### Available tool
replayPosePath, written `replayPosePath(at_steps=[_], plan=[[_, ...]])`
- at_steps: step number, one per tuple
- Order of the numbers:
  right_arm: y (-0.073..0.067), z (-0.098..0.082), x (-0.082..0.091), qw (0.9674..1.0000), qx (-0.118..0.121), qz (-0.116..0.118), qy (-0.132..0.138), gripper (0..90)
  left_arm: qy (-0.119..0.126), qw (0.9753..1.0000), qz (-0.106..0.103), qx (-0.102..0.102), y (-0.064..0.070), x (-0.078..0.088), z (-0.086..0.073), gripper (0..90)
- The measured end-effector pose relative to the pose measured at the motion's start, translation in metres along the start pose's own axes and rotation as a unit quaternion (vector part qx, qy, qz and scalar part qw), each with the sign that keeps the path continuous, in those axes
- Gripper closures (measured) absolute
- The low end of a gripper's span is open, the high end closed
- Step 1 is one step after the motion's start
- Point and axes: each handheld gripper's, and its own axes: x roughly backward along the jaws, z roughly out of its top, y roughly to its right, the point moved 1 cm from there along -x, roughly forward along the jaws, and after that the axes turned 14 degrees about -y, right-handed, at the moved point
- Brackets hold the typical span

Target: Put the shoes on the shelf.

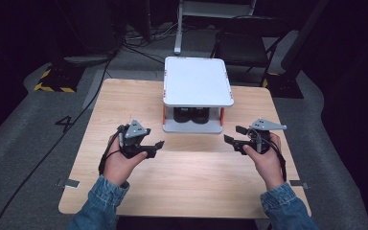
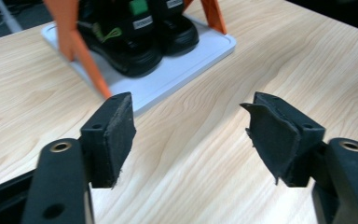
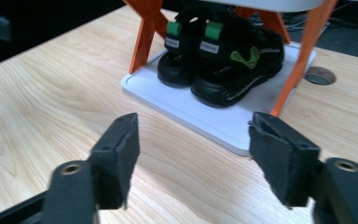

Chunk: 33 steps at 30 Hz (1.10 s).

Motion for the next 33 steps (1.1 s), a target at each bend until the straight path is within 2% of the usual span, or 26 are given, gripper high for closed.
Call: replayPosePath(at_steps=[2, 3, 4, 5, 6, 7, 8, 11, 13, 14, 16, 17, 18, 20, 21, 22, 24, 25, 27, 28, 29, 30, 31, 32, 33], plan=[[0.004, -0.004, 0.008, 0.9996, 0.025, 0.01, -0.008, 23.4, -0.002, 0.9999, 0.013, 0.003, -0.002, 0.005, -0.006, 26.0], [0.004, -0.004, 0.008, 0.9996, 0.025, 0.01, -0.008, 23.4, -0.002, 0.9999, 0.013, 0.003, -0.002, 0.005, -0.006, 23.9], [0.005, -0.006, 0.012, 0.9996, 0.026, 0.013, -0.006, 23.3, -0.005, 0.9997, 0.024, 0.002, -0.004, 0.008, -0.01, 23.9], [0.01, -0.013, 0.024, 0.9997, 0.015, 0.015, 0.016, 23.0, -0.01, 0.9995, 0.028, 0.004, -0.004, 0.01, -0.013, 21.9], [0.013, -0.015, 0.027, 0.9997, 0.013, 0.012, 0.015, 22.4, -0.022, 0.9991, 0.036, 0.007, -0.006, 0.013, -0.02, 21.8], [0.013, -0.015, 0.027, 0.9997, 0.013, 0.012, 0.015, 22.4, -0.022, 0.9991, 0.036, 0.007, -0.006, 0.013, -0.02, 20.4], [0.019, -0.02, 0.034, 0.9998, 0.019, 0.009, 0.009, 19.9, -0.029, 0.9989, 0.037, 0.005, -0.01, 0.018, -0.027, 18.7], [0.026, -0.028, 0.042, 1.0, 0.008, 0.0, 0.006, 19.8, -0.034, 0.9987, 0.038, 0.007, -0.016, 0.023, -0.033, 18.3], [0.036, -0.039, 0.048, 0.9997, 0.009, -0.002, -0.023, 16.4, -0.048, 0.9975, 0.052, -0.006, -0.028, 0.026, -0.041, 16.7], [0.036, -0.039, 0.048, 0.9997, 0.009, -0.002, -0.023, 16.4, -0.048, 0.9975, 0.052, -0.006, -0.028, 0.026, -0.041, 16.0], [0.047, -0.051, 0.049, 0.9983, 0.011, -0.005, -0.057, 17.3, -0.074, 0.9953, 0.063, -0.005, -0.04, 0.023, -0.052, 16.1], [0.047, -0.051, 0.049, 0.9983, 0.011, -0.005, -0.057, 17.3, -0.074, 0.9953, 0.063, -0.005, -0.04, 0.023, -0.052, 16.1], [0.054, -0.058, 0.047, 0.9976, 0.0, -0.012, -0.069, 17.3, -0.093, 0.9939, 0.059, 0.003, -0.047, 0.019, -0.059, 16.1], [0.061, -0.066, 0.044, 0.9969, -0.016, -0.023, -0.074, 18.3, -0.117, 0.9912, 0.063, 0.0, -0.053, 0.015, -0.064, 16.3], [0.064, -0.069, 0.043, 0.9963, -0.021, -0.028, -0.078, 19.7, -0.117, 0.9912, 0.063, 0.0, -0.053, 0.015, -0.064, 16.2], [0.068, -0.073, 0.041, 0.9957, -0.024, -0.031, -0.084, 20.8, -0.147, 0.9872, 0.063, 0.007, -0.059, 0.008, -0.072, 16.2], [0.077, -0.084, 0.035, 0.9943, -0.036, -0.02, -0.098, 21.8, -0.173, 0.9826, 0.067, 0.017, -0.062, 0.0, -0.078, 16.3], [0.077, -0.084, 0.035, 0.9943, -0.036, -0.02, -0.098, 21.8, -0.173, 0.9826, 0.067, 0.017, -0.062, 0.0, -0.078, 16.3], [0.083, -0.094, 0.032, 0.9929, -0.054, -0.011, -0.105, 21.9, -0.199, 0.978, 0.06, 0.014, -0.065, -0.008, -0.083, 16.7], [0.089, -0.103, 0.029, 0.9921, -0.056, -0.016, -0.111, 22.2, -0.202, 0.978, 0.048, 0.02, -0.067, -0.014, -0.088, 16.8], [0.089, -0.103, 0.029, 0.9921, -0.056, -0.016, -0.111, 22.2, -0.202, 0.978, 0.048, 0.02, -0.067, -0.014, -0.088, 16.7], [0.094, -0.112, 0.025, 0.9916, -0.055, -0.02, -0.115, 22.2, -0.199, 0.9786, 0.045, 0.029, -0.067, -0.017, -0.09, 16.7], [0.094, -0.112, 0.025, 0.9916, -0.055, -0.02, -0.115, 22.2, -0.201, 0.9782, 0.043, 0.029, -0.068, -0.018, -0.092, 16.7], [0.098, -0.119, 0.019, 0.9917, -0.057, -0.022, -0.113, 22.2, -0.211, 0.9762, 0.041, 0.028, -0.071, -0.022, -0.098, 16.7], [0.098, -0.119, 0.019, 0.9917, -0.057, -0.022, -0.113, 22.2, -0.211, 0.9762, 0.041, 0.028, -0.071, -0.022, -0.098, 16.4]])
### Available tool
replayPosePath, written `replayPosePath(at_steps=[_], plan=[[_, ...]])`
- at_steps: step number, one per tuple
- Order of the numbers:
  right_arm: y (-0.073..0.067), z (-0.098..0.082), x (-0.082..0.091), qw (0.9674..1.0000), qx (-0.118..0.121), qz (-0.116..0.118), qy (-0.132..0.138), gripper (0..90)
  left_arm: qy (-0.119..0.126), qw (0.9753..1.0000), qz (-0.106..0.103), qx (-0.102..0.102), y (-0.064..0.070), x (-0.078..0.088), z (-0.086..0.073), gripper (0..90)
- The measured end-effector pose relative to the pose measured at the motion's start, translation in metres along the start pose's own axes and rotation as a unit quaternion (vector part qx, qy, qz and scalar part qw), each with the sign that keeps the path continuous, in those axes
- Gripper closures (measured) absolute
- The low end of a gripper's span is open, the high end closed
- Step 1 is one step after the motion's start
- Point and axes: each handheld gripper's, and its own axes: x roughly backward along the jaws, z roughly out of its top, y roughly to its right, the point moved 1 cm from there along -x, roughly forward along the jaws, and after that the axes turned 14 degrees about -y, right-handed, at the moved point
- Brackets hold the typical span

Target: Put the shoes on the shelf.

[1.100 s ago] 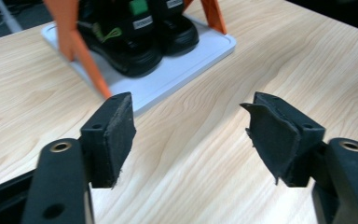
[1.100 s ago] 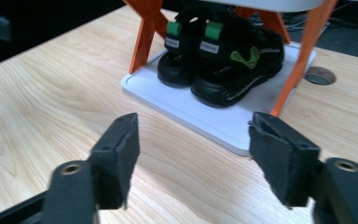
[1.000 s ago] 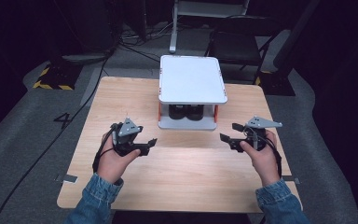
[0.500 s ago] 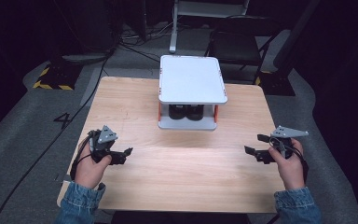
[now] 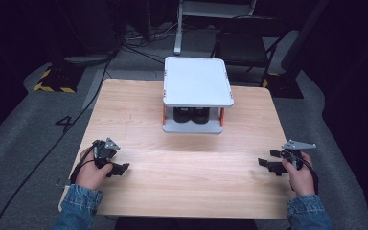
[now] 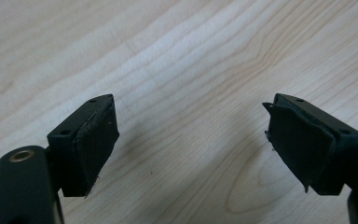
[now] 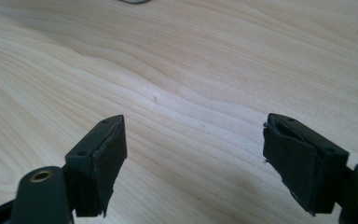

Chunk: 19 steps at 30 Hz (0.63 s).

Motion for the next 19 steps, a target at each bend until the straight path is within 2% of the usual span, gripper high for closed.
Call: replayPosePath(at_steps=[1, 2, 3, 6, 8, 9, 10, 12, 14, 16, 19], plan=[[0.003, -0.003, -0.006, 0.9999, -0.001, -0.009, -0.005, 22.2, 0.005, 1.0, -0.003, 0.004, -0.002, -0.002, -0.002, 16.4], [0.006, -0.005, -0.014, 0.9993, -0.001, -0.033, -0.016, 22.2, 0.016, 0.9998, -0.008, 0.011, -0.003, -0.004, -0.003, 15.3], [0.006, -0.006, -0.017, 0.9989, 0.005, -0.047, -0.004, 22.3, 0.032, 0.9994, -0.005, 0.015, -0.006, -0.005, -0.005, 15.6], [0.005, -0.005, -0.02, 0.9984, 0.013, -0.054, 0.0, 21.0, 0.04, 0.999, -0.001, 0.019, -0.008, -0.007, -0.005, 14.9], [0.003, -0.004, -0.023, 0.9981, 0.021, -0.057, 0.004, 16.6, 0.065, 0.9977, -0.003, 0.02, -0.011, -0.011, -0.006, 13.2], [0.001, -0.002, -0.025, 0.9976, 0.029, -0.063, -0.003, 13.7, 0.085, 0.9961, 0.001, 0.025, -0.013, -0.018, -0.006, 3.5], [0.001, -0.002, -0.025, 0.9976, 0.029, -0.063, -0.003, 13.7, 0.085, 0.9961, 0.001, 0.025, -0.013, -0.018, -0.006, 0.0], [-0.001, -0.002, -0.026, 0.9975, 0.026, -0.066, -0.004, 12.7, 0.085, 0.9959, 0.004, 0.03, -0.014, -0.019, -0.005, 0.0], [-0.003, 0.001, -0.028, 0.9974, 0.021, -0.068, -0.007, 8.3, 0.084, 0.9949, 0.012, 0.055, -0.012, -0.02, 0.0, 0.0], [-0.003, 0.002, -0.03, 0.9973, 0.026, -0.068, -0.01, 6.2, 0.087, 0.9938, 0.018, 0.067, -0.01, -0.021, 0.003, 0.0], [-0.002, 0.004, -0.031, 0.9973, 0.03, -0.065, -0.013, 4.6, 0.087, 0.994, 0.017, 0.065, -0.011, -0.022, 0.004, 0.0]])
